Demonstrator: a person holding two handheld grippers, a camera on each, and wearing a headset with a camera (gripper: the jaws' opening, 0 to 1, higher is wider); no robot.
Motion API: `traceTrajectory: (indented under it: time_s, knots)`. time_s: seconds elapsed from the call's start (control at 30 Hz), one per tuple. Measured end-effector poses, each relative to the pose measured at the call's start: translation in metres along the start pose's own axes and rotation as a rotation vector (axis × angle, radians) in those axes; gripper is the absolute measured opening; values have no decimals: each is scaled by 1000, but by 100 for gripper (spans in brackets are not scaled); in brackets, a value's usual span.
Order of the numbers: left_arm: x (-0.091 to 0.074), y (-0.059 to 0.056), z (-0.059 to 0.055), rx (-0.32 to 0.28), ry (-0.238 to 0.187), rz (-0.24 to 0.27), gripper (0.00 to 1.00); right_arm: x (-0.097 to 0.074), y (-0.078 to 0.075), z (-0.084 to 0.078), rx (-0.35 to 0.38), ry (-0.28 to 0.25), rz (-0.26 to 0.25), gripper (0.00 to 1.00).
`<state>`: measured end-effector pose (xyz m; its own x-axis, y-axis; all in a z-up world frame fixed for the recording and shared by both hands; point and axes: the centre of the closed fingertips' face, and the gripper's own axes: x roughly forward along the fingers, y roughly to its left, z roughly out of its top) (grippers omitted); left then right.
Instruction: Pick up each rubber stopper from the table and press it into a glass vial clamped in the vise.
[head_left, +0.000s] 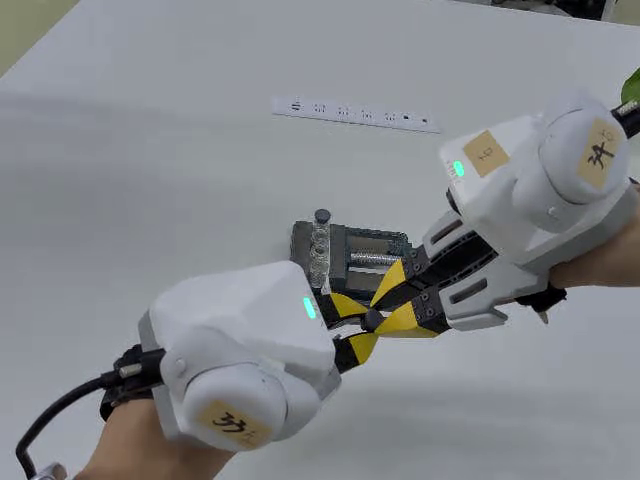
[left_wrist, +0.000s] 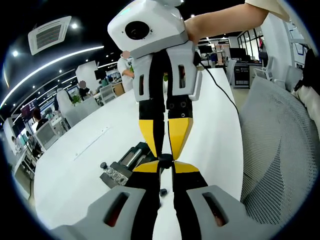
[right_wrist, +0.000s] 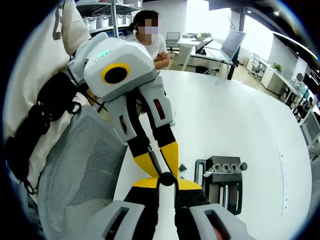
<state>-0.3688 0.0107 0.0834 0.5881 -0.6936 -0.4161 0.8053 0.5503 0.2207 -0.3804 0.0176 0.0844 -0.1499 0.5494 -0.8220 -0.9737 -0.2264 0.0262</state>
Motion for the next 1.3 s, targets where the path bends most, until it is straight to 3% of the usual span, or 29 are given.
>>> traceTrajectory:
  time_s: [0.33,0.53,0.93,1.1,1.3]
  knots:
    - [1,0,-1,-14,-8,-6,7,-1,0,1,-10,3,8,6]
    - [2,8,-15,-88,16,20,26,-2,-8,1,-19,14,-4,6]
    - [-8,39,-41,-257,47,117,79,-2,-12,-8,-31,48,0,6]
    - [-11,47,-51,-286,62,136,97,-1,-14,-10,-24,49,0,5]
    - [-13,49,-60,-320,80,136,99,0,-16,-12,-29,58,3,5]
